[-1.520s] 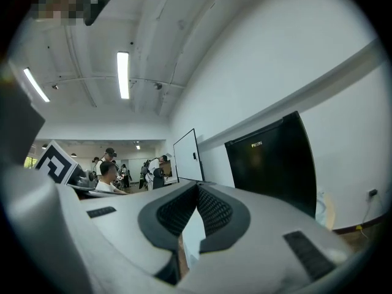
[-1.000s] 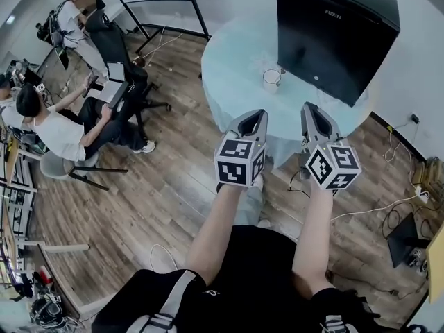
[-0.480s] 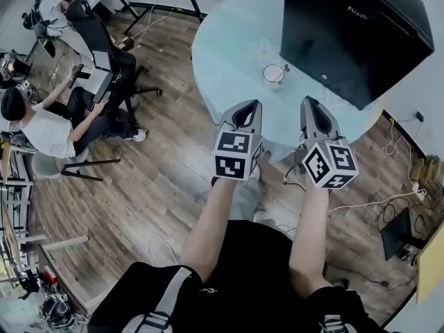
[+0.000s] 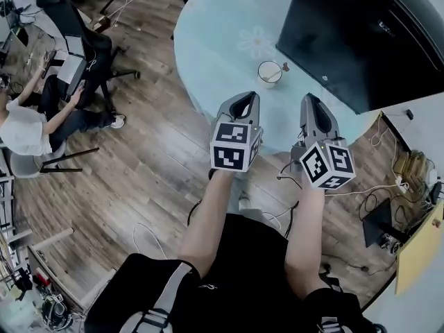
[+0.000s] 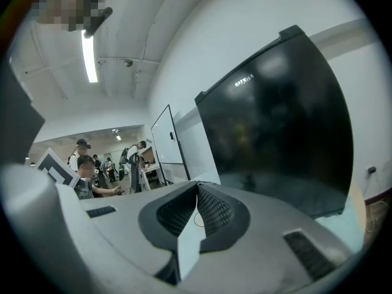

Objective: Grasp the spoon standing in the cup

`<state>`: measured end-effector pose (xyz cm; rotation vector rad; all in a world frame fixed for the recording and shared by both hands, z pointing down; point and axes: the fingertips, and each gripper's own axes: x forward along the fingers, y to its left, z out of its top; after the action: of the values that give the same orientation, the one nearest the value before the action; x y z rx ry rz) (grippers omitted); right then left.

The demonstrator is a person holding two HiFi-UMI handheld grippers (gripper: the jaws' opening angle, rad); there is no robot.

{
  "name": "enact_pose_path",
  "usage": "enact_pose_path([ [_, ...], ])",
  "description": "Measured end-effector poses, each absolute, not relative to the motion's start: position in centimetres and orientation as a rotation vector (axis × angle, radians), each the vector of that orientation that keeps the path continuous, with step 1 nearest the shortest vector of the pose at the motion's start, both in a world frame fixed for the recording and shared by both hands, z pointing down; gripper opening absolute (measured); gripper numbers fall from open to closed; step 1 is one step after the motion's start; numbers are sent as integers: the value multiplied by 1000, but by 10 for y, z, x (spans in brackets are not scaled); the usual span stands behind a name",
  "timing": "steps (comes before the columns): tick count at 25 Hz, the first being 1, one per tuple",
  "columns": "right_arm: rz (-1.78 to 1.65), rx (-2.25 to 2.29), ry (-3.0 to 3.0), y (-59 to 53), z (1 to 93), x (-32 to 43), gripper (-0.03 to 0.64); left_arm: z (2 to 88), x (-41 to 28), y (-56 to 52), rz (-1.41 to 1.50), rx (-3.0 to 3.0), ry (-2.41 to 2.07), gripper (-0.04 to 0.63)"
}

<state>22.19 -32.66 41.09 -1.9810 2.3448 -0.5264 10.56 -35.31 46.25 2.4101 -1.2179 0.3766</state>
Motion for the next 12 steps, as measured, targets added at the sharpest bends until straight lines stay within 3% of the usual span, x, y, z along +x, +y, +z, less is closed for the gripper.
enact_pose_path([
  [12,-737,-2035,2388,-376,468,214,101,499,85,-414,295,2298,-1215,14],
])
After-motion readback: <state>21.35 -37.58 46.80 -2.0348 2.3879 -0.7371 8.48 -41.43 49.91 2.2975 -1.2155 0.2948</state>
